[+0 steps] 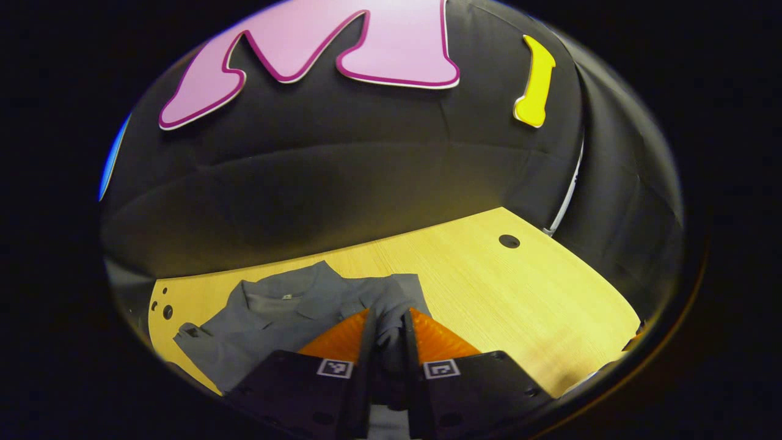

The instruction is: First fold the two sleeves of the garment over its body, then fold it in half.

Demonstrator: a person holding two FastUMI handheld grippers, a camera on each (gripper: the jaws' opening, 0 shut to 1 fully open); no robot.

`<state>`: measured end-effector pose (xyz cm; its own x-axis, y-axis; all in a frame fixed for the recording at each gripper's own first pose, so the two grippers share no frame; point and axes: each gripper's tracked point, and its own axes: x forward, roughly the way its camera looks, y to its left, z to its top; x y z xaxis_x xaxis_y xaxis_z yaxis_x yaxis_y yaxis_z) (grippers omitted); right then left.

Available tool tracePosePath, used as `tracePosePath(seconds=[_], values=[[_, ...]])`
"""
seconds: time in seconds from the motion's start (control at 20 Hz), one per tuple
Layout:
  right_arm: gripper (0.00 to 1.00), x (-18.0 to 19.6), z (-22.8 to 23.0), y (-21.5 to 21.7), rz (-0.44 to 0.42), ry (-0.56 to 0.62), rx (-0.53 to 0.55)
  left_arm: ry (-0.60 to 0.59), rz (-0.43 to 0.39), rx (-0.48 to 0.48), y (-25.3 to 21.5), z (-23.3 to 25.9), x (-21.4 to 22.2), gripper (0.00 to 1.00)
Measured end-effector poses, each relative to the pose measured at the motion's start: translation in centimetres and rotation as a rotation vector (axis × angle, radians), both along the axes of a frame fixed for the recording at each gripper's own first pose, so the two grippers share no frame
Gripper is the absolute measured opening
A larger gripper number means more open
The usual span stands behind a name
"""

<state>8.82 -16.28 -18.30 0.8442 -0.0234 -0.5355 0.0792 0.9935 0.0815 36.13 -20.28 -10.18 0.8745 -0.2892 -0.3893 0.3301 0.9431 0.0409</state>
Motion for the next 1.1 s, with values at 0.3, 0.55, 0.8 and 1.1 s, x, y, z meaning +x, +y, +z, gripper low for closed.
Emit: tracePosePath(seconds=[0.3, 0.55, 0.8, 1.1], values=[[1.00, -0.2, 0.1, 1.4, 0.041, 0.005, 0.020, -0.037, 0.041, -0.024, 2.3, 1.7, -3.1, 0.77], [0.99, -1.1, -0.3, 5.0, 0.115, 0.020, 0.046, -0.010, 0.130, -0.087, 10.1, 1.2, -10.0, 0.98], [0.99, -3.4, -2.8, 9.8, 0.229, 0.117, 0.079, 0.069, 0.248, -0.021, 19.7, -3.5, -19.5, 0.98], [1.00, -6.1, -6.2, 12.9, 0.278, 0.237, 0.094, 0.267, 0.320, 0.015, 26.2, -12.2, -30.9, 0.99]])
